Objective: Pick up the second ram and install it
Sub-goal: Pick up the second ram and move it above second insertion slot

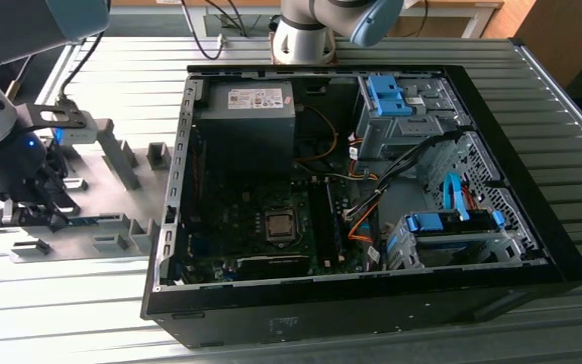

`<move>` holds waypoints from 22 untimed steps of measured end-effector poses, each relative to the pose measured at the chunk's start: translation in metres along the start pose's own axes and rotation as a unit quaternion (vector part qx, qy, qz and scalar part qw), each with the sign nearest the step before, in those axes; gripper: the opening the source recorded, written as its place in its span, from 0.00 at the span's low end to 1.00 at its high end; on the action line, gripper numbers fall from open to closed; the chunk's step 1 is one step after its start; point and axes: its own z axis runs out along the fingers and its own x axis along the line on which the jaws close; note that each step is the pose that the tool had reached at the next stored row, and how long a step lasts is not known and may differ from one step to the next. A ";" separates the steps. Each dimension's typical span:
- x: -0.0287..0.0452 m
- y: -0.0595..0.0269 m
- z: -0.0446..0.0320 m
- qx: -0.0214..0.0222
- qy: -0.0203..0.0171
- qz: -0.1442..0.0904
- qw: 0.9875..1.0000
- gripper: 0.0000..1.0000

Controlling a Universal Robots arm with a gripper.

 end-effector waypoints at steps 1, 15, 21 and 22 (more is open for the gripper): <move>0.0000 0.0000 0.0012 0.000 0.000 0.000 1.000 0.36; 0.0005 0.0000 0.0109 0.005 0.000 0.000 1.000 0.36; 0.0005 0.0020 0.0128 0.006 0.000 0.000 1.000 0.36; 0.0005 0.0027 0.0130 0.006 0.000 0.000 1.000 0.36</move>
